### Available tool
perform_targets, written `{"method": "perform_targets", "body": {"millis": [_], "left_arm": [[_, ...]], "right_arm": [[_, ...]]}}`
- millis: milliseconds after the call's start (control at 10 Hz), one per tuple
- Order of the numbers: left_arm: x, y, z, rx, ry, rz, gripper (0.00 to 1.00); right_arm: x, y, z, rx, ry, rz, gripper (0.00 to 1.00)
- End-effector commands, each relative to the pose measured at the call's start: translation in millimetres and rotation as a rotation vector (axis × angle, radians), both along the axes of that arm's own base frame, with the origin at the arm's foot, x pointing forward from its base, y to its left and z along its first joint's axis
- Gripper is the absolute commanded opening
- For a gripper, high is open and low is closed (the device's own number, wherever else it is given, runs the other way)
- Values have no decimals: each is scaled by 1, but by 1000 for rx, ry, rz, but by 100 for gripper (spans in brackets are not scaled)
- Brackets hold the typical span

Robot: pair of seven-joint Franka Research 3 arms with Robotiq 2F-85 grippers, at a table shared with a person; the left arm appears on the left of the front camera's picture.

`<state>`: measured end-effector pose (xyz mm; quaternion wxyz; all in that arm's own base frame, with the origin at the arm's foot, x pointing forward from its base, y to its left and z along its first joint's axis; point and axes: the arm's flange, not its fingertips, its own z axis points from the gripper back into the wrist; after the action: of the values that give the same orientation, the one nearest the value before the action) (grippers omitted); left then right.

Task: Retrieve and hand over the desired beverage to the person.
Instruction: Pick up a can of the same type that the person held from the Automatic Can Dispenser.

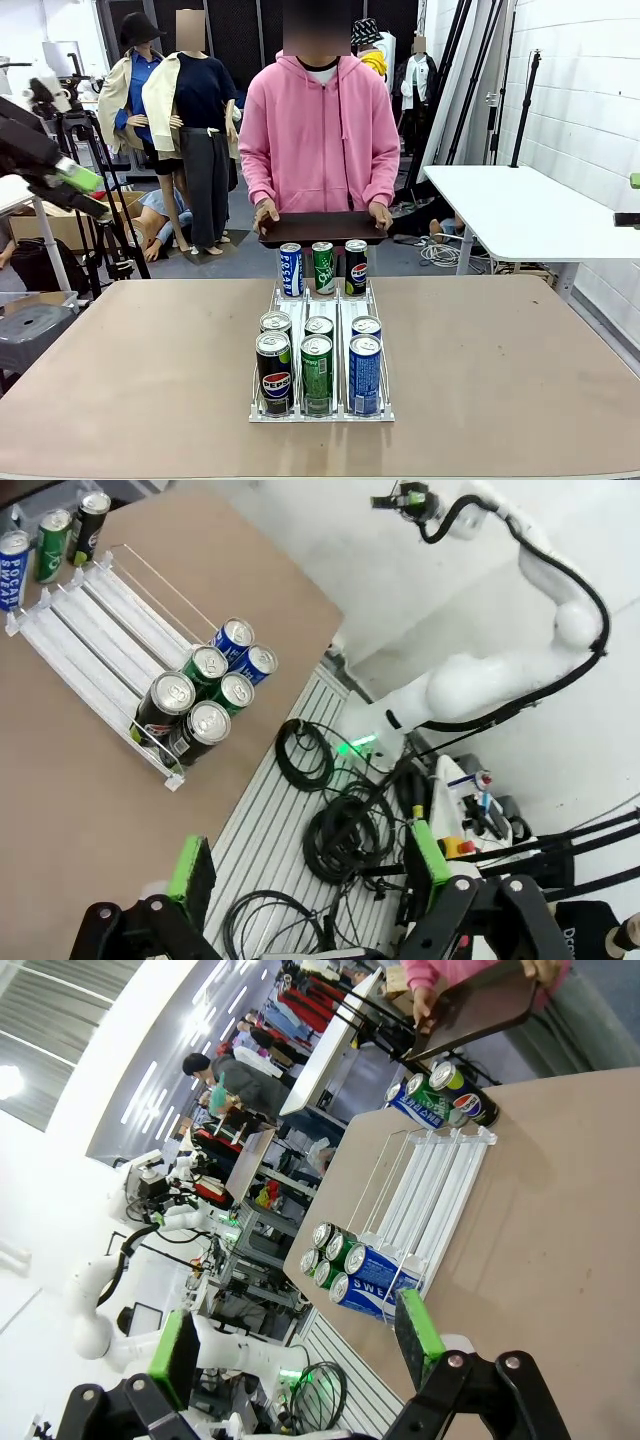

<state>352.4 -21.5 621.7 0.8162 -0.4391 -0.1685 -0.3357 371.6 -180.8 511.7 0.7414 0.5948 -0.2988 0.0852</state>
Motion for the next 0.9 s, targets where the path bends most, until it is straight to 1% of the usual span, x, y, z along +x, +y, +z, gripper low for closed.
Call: {"method": "perform_targets", "body": {"millis": [0,100,300,400,500,600,800], "left_arm": [[-2,-34,-5,79,-50,64,100],[3,-52,2,121,-82,89,100],[14,-89,12,208,-103,82,100],[14,-107,13,247,-116,75,100],[12,-125,12,283,-143,70,100],[9,-148,14,325,-192,63,100],[7,-177,15,378,-233,51,100]], "right_arm": [[0,0,-1,11,-7,8,100],[0,0,-1,11,-7,8,100],[0,0,-1,11,-7,8,100],[0,0,-1,11,-7,8,100],[0,0,-1,11,-7,8,100],[0,0,-1,11,-7,8,100],[0,0,-1,11,-7,8,100]]}}
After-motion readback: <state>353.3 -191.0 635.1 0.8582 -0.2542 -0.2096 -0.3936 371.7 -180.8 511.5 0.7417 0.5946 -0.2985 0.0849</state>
